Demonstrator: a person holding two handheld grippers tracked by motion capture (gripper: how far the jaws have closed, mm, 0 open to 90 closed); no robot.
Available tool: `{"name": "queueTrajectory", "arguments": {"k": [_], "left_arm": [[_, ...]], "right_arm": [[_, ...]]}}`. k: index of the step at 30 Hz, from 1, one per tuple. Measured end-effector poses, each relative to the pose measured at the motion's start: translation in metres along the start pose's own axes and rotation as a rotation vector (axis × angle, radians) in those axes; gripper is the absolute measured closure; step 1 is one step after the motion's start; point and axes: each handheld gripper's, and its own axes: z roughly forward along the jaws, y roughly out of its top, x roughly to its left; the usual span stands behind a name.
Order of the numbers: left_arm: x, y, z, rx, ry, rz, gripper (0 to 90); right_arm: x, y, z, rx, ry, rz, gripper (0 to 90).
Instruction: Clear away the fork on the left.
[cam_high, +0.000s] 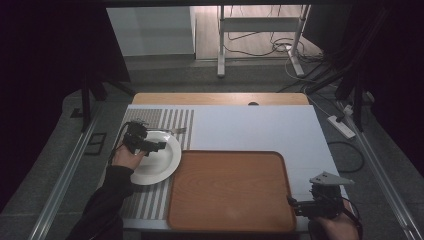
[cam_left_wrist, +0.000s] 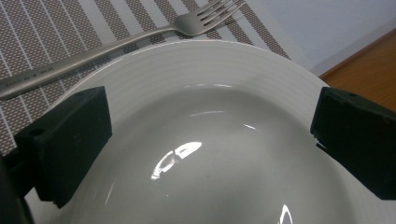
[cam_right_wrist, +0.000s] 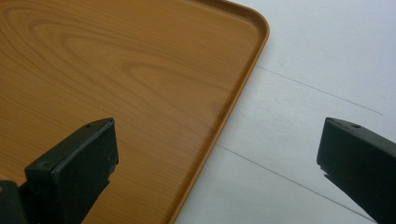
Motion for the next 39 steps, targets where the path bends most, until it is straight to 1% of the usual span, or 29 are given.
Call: {"name": "queueTrajectory", "arguments": {"k": [5,10,17,18,20,21,22,23,24,25,26,27,28,29,30,31,33,34,35,36,38,39], "left_arm": [[0.005,0.006,0.005,0.007,0.009,-0.003,0.0],[0.010,0.017,0.013,0.015,0.020,-0.011,0.0],[0.014,0.026,0.019,0.016,0.019,-0.010,0.7],[0.014,0.028,0.020,0.017,0.024,-0.010,1.6],[0.014,0.031,0.020,0.032,0.022,-0.004,8.3],[0.014,0.032,0.020,0.035,0.024,0.000,8.3],[0.015,0.035,0.020,0.042,0.025,0.015,14.6],[0.015,0.035,0.020,0.042,0.025,0.015,18.9],[0.016,0.036,0.020,0.048,0.016,0.018,18.9],[0.017,0.038,0.020,0.055,0.012,0.019,24.0],[0.018,0.039,0.020,0.061,0.010,0.025,34.7],[0.020,0.040,0.021,0.064,0.002,0.032,34.7],[0.021,0.041,0.023,0.063,0.006,0.025,44.0],[0.021,0.041,0.023,0.063,0.006,0.025,50.5],[0.022,0.041,0.023,0.063,0.019,0.022,50.5],[0.023,0.042,0.023,0.061,0.020,0.019,59.4],[0.024,0.043,0.023,0.062,0.024,0.014,69.3],[0.025,0.044,0.023,0.064,0.036,0.015,69.3],[0.026,0.044,0.023,0.064,0.035,0.015,75.3],[0.027,0.046,0.023,0.062,0.025,0.009,87.4],[0.030,0.049,0.025,0.070,0.046,0.006,89.1],[0.031,0.050,0.026,0.070,0.043,0.004,89.2]], "right_arm": [[0.000,0.000,0.000,0.001,0.000,0.000,0.0],[0.000,0.000,0.000,0.001,0.001,0.001,0.0],[0.000,0.000,0.000,0.003,0.001,0.001,0.0],[0.000,0.000,0.000,0.003,0.001,0.000,0.0],[0.000,0.000,0.000,0.001,0.002,0.001,0.0],[0.000,0.000,0.000,0.001,0.002,0.001,0.0],[0.000,0.000,0.000,0.003,0.001,0.001,0.0],[0.000,0.000,0.000,0.003,0.001,0.001,0.0],[0.000,0.000,0.000,0.003,0.001,0.000,0.0],[0.000,0.000,0.000,0.001,0.002,0.001,0.0],[0.000,0.000,0.000,0.001,0.001,0.001,0.0],[0.000,0.000,0.000,0.001,0.001,0.001,0.0],[0.000,0.000,0.000,0.001,0.000,-0.001,0.0],[0.000,0.000,0.000,0.002,0.000,-0.002,0.0],[0.000,0.000,0.000,0.002,0.000,-0.002,0.0],[0.000,0.000,0.000,0.004,0.000,-0.003,0.0],[0.000,0.000,0.000,0.004,-0.001,-0.002,0.0],[0.000,0.000,0.000,0.003,-0.001,-0.003,0.0],[0.000,0.000,0.000,0.003,0.000,-0.002,0.0],[0.000,0.000,0.000,0.003,0.000,-0.004,0.0],[0.000,0.000,0.000,0.003,0.000,-0.005,0.0],[0.000,0.000,0.001,0.003,0.000,-0.006,0.0]]}}
